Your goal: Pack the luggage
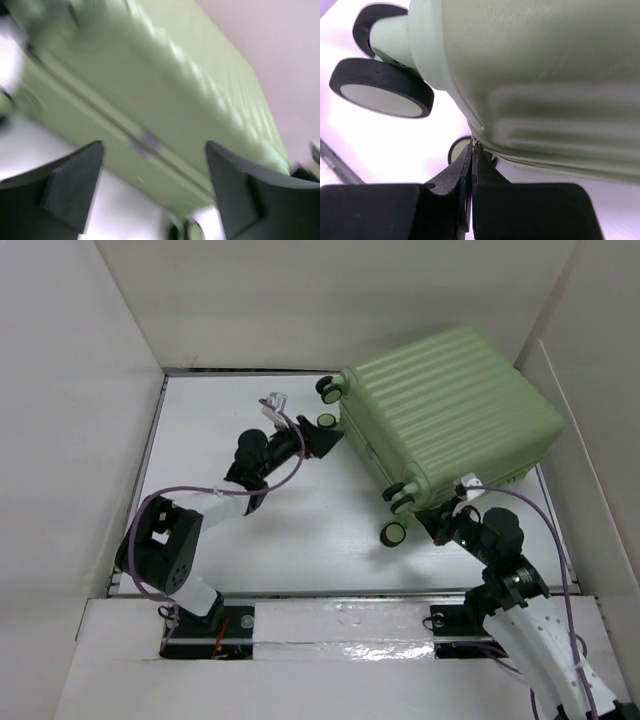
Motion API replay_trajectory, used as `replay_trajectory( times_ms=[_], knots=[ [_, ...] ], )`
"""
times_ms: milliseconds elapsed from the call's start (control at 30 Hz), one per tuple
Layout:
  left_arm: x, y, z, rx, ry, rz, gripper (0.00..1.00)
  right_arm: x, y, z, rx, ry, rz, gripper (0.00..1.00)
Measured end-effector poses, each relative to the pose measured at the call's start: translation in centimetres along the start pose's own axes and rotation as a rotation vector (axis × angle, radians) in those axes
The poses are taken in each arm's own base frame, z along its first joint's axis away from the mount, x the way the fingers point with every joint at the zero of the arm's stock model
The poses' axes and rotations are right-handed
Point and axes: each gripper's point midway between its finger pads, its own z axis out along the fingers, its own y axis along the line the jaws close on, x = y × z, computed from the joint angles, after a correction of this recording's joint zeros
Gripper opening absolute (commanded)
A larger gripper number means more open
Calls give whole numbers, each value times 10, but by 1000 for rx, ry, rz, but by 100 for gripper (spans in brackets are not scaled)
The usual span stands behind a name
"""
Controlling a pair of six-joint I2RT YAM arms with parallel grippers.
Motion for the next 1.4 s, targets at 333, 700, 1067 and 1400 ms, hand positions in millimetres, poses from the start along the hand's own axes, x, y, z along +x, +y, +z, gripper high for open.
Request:
replay_trajectory(
  times_ms=[333,700,1067,1400],
  knots=[
    [-76,27,49,-132,-41,257,93,13,-1,-33,74,-35,52,0],
    [-65,79,108,-189,225,453,81,13,0,-29,63,-9,53,0],
    [-54,74,120,-65,402,498,23,12,1,-28,59,-12,49,0],
    [-57,83,122,-70,366,497,0,11,0,-27,63,-18,43,0]
  ],
)
